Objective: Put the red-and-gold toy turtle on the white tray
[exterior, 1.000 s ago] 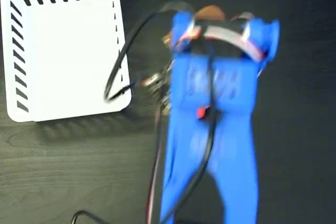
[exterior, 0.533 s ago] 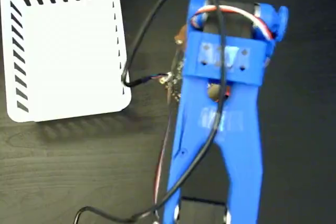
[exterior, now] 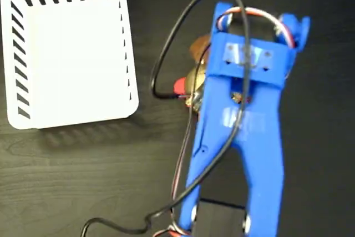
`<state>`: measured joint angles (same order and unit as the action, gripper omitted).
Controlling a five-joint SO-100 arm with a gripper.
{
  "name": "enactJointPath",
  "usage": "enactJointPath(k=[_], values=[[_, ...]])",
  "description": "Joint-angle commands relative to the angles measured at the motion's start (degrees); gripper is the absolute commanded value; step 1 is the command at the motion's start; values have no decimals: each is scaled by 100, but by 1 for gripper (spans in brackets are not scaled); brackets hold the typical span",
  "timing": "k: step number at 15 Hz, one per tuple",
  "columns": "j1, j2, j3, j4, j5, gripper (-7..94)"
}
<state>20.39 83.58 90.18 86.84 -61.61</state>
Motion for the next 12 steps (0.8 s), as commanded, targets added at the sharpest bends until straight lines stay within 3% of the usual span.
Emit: enactJointPath(k=[1, 12], values=[[26, 149, 158, -18, 44, 54], [0, -650, 510, -949, 712, 54]])
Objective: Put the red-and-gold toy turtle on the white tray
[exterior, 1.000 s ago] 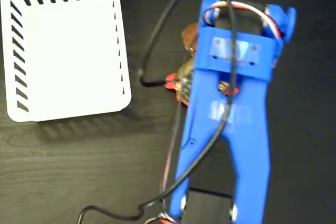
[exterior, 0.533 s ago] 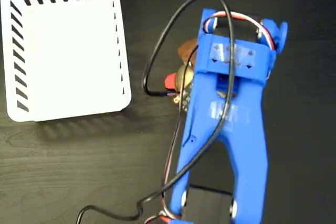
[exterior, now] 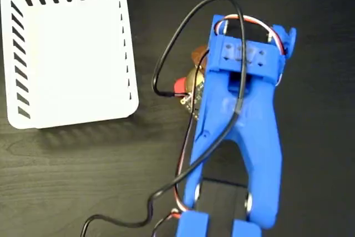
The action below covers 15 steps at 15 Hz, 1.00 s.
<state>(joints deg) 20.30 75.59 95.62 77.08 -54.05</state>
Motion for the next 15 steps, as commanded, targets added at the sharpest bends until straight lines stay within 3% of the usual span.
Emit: enactJointPath(k=[1, 12, 13, 15], values=[[18, 88, -26, -53, -44, 54], [44, -158, 396, -642, -35, 53], [44, -185, 396, -694, -35, 46], [62, -237, 396, -782, 9, 21]])
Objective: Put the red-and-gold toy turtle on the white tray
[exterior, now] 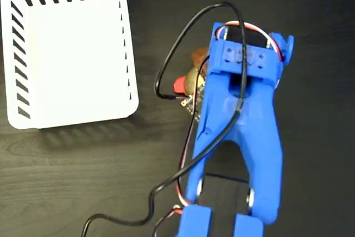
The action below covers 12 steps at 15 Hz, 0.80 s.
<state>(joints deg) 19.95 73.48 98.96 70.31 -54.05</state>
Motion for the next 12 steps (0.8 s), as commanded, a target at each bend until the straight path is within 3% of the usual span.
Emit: enactJointPath(k=[1, 2, 5, 9, 12], values=[[114, -35, 62, -114, 18, 11], [123, -35, 26, -114, 53, 0], [158, -9, -272, 202, 158, 0], [26, 431, -1890, 1907, 633, 0], [-211, 896, -2874, 2689, 773, 0]])
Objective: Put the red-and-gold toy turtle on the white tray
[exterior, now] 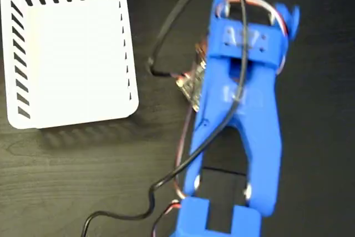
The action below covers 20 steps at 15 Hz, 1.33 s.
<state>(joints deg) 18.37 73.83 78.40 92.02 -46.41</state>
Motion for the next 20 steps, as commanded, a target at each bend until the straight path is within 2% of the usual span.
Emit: enactJointPath(k=[1, 6, 12, 18, 20], values=[[-141, 1028, -1028, 686, 26, 0], [-439, 1274, -1187, 773, 510, 0], [-2013, 1169, -2162, 545, 3322, 0], [-3243, 668, -2417, 589, 5440, 0], [-3533, 325, -2347, 589, 5783, 0]])
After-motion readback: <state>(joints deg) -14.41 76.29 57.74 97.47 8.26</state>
